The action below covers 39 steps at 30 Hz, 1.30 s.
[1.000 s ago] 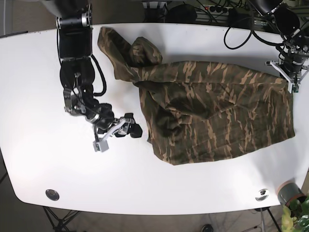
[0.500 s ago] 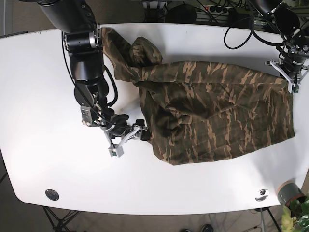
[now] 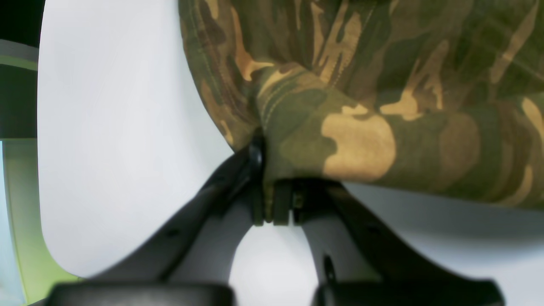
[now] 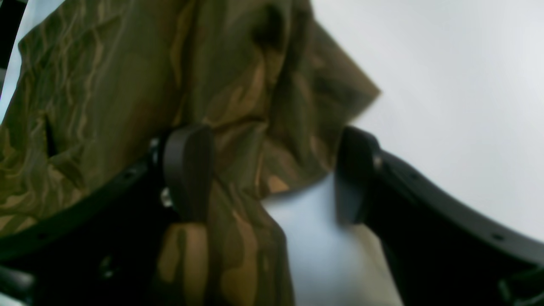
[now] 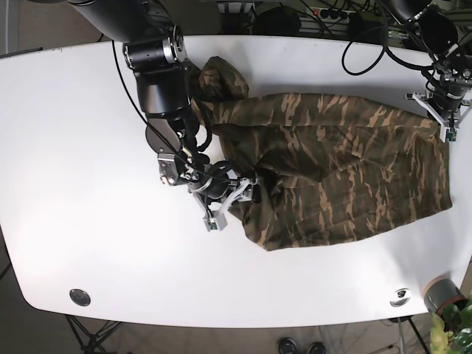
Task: Fold the T-shirt properly
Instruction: 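Grasp the shirt's bunched side with the right gripper and drag it outward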
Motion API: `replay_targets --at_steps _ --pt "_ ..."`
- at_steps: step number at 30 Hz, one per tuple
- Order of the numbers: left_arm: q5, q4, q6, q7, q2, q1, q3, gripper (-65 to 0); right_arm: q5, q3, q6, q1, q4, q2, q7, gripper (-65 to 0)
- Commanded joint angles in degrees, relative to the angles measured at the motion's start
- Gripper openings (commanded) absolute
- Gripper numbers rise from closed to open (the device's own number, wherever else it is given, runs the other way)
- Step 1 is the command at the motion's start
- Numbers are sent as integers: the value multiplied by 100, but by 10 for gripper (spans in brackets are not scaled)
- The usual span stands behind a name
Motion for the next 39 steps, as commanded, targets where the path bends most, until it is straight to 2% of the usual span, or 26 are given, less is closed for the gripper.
replay_targets --at_steps 1,3,5,13,20,26,34,39 --pt "-51 88 34 -111 -120 -42 -14 -650 -154 -9 13 107 67 -104 -94 -222" --pt "-51 88 34 -111 -129 -42 -5 -650 -215 -9 13 45 67 -131 -24 -236" --pt "-60 88 34 -111 -190 -42 -5 -650 -206 -9 13 19 67 -131 99 -287" --pt "-69 71 34 -111 -234 -69 -5 -650 -215 -9 4 1 59 -104 222 -629" --pt "-51 80 34 -111 -234 -236 -23 -650 -189 26 31 -43 498 -87 46 -631" --pt "-86 167 34 -102 -234 -253 -5 -650 -171 35 31 -245 1623 247 -411 -631" --pt "-95 484 34 -76 -208 -394 -5 -650 -171 35 39 -87 2582 1012 -833 -631" --pt "-95 458 34 -76 -208 -403 171 -650 -171 26 48 212 2608 1399 -1009 -631"
